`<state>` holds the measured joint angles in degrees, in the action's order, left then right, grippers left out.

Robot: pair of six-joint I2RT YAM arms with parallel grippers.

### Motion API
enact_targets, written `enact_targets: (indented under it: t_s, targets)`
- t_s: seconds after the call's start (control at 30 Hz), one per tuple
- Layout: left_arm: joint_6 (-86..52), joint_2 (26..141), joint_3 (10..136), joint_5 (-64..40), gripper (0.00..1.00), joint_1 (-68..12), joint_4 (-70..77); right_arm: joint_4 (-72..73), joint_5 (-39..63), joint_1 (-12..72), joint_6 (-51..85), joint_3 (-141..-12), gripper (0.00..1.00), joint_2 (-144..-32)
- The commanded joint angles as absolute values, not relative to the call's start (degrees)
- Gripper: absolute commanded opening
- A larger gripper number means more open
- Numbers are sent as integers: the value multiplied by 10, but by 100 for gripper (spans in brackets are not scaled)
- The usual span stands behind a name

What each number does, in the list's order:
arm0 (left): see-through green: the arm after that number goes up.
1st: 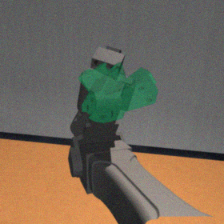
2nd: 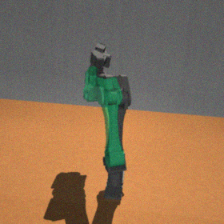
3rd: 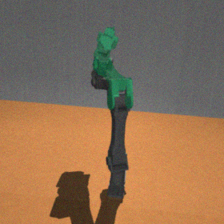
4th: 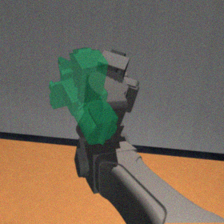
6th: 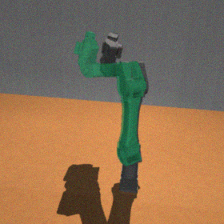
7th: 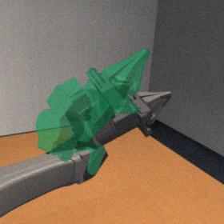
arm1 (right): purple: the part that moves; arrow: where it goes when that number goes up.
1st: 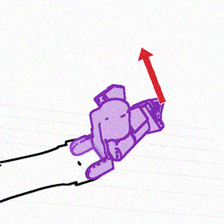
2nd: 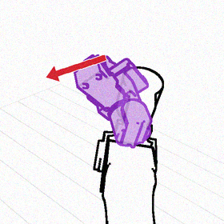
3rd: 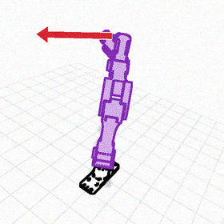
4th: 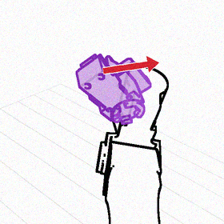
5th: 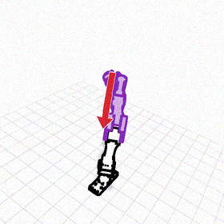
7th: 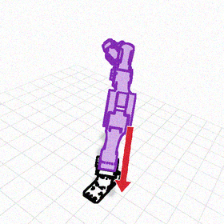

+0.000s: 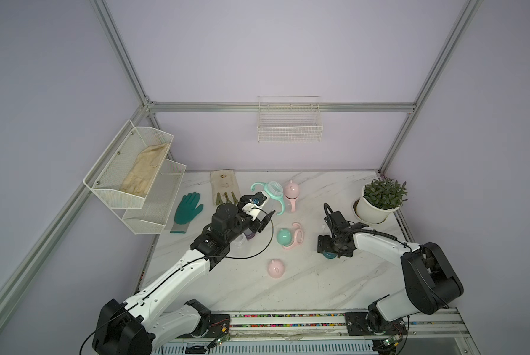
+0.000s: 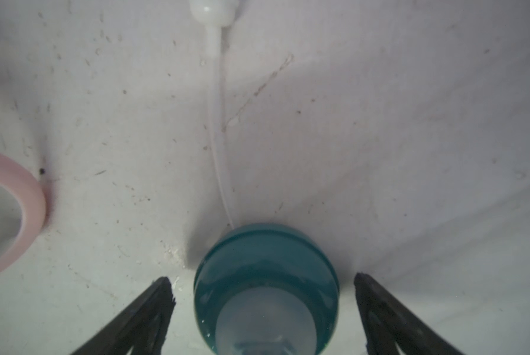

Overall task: Assemble the baby bottles
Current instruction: Pick up the nipple from the center of the board.

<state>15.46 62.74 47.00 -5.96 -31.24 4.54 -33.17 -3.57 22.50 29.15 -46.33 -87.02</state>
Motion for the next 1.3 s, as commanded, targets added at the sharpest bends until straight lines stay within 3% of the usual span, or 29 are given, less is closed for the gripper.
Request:
enact_targets:
  t_s: [0.0,0.67,1.27]
  targets:
    - [163,611,459,-63,0,-309,60,-315,-38,222,303,-455,94,-876]
    - [165,617,466,-62,0,-309,53,-326,-30,222,295,-444,84,-904]
    - [173,629,476,-65,0,-309,48,-364,-46,261,298,-466,82,-935]
